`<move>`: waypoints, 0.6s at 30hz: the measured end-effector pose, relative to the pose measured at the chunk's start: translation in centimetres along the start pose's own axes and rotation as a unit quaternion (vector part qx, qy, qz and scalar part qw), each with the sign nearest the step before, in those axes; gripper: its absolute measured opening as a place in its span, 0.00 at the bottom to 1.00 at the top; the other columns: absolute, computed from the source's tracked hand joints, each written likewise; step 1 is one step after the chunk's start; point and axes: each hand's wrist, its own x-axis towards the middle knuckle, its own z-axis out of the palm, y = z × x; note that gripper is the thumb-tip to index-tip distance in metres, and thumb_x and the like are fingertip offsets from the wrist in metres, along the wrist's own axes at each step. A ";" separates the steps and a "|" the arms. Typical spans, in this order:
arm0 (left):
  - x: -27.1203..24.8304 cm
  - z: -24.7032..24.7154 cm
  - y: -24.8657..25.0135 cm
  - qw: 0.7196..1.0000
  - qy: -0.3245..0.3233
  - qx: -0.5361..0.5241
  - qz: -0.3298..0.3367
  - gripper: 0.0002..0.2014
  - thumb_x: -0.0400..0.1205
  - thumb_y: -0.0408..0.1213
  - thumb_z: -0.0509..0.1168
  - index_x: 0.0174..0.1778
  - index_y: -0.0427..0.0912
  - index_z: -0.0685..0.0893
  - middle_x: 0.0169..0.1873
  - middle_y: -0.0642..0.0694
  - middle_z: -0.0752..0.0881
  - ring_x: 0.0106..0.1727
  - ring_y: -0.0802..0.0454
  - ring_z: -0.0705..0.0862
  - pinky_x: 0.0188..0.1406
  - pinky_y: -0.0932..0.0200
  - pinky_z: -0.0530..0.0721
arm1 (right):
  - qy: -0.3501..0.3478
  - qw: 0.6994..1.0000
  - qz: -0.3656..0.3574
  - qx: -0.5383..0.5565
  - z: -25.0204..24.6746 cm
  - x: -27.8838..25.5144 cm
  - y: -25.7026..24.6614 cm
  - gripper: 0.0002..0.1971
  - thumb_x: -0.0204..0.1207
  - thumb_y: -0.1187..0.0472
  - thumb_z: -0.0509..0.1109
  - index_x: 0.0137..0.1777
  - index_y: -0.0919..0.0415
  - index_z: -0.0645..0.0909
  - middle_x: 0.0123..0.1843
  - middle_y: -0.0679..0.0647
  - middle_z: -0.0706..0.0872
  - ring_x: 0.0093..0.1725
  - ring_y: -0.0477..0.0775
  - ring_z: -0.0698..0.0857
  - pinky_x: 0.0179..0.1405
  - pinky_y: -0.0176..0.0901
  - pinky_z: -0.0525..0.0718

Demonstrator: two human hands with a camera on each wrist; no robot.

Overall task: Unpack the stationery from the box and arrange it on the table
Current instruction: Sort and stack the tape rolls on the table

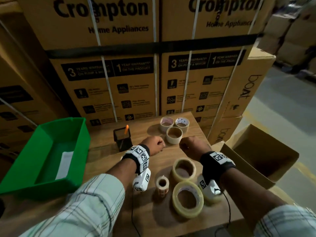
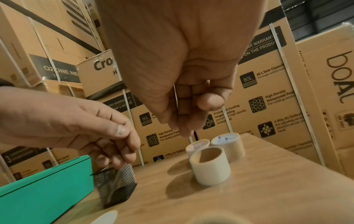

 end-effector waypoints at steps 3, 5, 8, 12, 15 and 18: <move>5.0 -0.5 1.5 0.998 -0.004 0.058 -0.009 0.10 0.82 0.42 0.61 0.46 0.46 0.87 0.47 0.45 0.90 0.51 0.47 0.87 0.55 0.51 0.85 | 0.009 1.000 -0.017 -0.013 -1.6 4.8 3.0 0.11 0.78 0.54 0.62 0.55 0.52 0.84 0.50 0.57 0.88 0.48 0.60 0.86 0.45 0.50 0.86; 8.0 -0.6 2.2 0.995 0.007 0.104 -0.010 0.10 0.82 0.43 0.62 0.47 0.45 0.88 0.48 0.45 0.90 0.52 0.46 0.86 0.55 0.53 0.84 | 0.003 0.999 -0.014 -0.031 -2.1 7.8 4.6 0.11 0.79 0.55 0.63 0.57 0.53 0.83 0.51 0.57 0.88 0.48 0.60 0.86 0.44 0.48 0.85; 11.3 -0.1 2.4 0.991 0.008 0.130 -0.018 0.10 0.80 0.41 0.62 0.48 0.49 0.89 0.50 0.47 0.90 0.55 0.46 0.85 0.57 0.54 0.83 | -0.036 0.998 -0.006 -0.043 -1.8 11.3 6.6 0.09 0.77 0.53 0.64 0.54 0.46 0.83 0.53 0.56 0.87 0.49 0.59 0.86 0.48 0.51 0.88; 13.4 1.5 1.7 0.993 0.017 0.105 -0.053 0.11 0.80 0.34 0.62 0.52 0.48 0.89 0.54 0.47 0.88 0.57 0.48 0.84 0.53 0.64 0.77 | -0.069 0.997 -0.001 -0.044 -0.2 14.5 8.4 0.10 0.77 0.51 0.65 0.56 0.41 0.81 0.56 0.53 0.86 0.51 0.58 0.86 0.50 0.53 0.88; 14.3 2.4 1.3 0.994 0.011 0.094 -0.050 0.15 0.79 0.31 0.61 0.57 0.47 0.88 0.57 0.46 0.88 0.59 0.47 0.84 0.56 0.62 0.79 | -0.073 0.996 -0.001 -0.045 1.1 15.6 9.3 0.15 0.77 0.54 0.67 0.63 0.45 0.79 0.63 0.54 0.83 0.57 0.59 0.85 0.52 0.53 0.87; 15.4 2.9 1.3 0.993 -0.030 0.097 -0.063 0.18 0.78 0.29 0.63 0.63 0.46 0.84 0.59 0.42 0.87 0.61 0.44 0.84 0.58 0.57 0.80 | -0.076 0.996 -0.007 -0.048 1.9 16.7 10.0 0.19 0.78 0.56 0.66 0.69 0.47 0.75 0.70 0.56 0.79 0.62 0.61 0.83 0.55 0.55 0.86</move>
